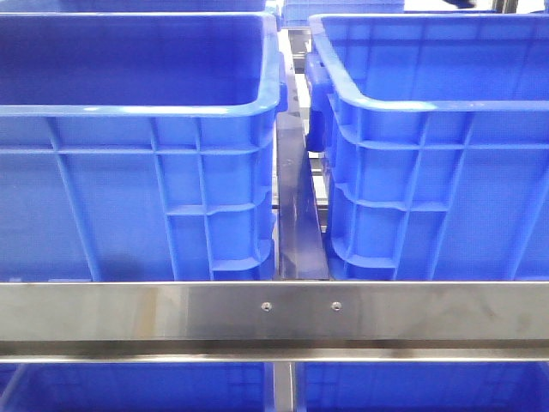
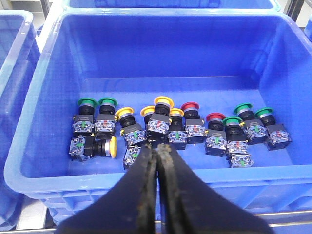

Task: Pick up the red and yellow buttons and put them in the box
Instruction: 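Carry the red button into the empty crate and release it with the right gripper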

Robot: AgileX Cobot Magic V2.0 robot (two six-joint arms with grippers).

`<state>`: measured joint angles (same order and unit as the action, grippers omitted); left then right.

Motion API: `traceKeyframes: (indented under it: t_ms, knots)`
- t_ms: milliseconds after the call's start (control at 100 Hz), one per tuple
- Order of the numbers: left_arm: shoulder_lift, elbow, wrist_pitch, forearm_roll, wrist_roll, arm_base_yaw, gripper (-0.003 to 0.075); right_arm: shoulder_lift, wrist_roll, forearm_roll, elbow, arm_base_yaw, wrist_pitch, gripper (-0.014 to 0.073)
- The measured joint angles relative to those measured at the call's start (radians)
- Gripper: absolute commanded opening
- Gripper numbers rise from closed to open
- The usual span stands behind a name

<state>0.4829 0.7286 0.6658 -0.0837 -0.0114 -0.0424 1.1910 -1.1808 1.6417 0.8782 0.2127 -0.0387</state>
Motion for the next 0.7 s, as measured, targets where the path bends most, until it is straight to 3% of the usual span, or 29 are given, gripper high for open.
traceKeyframes:
  t_ms: [340, 700]
  knots:
    - [0.0, 0.0, 0.0, 0.0, 0.0, 0.0, -0.0019, 0.093, -0.211, 0.011, 0.054, 0.0, 0.144, 0.0162]
    - [0.0, -0.001, 0.003, 0.0, 0.0, 0.0, -0.0019, 0.344, -0.242, -0.066, 0.198, 0.0, 0.27, 0.0162]
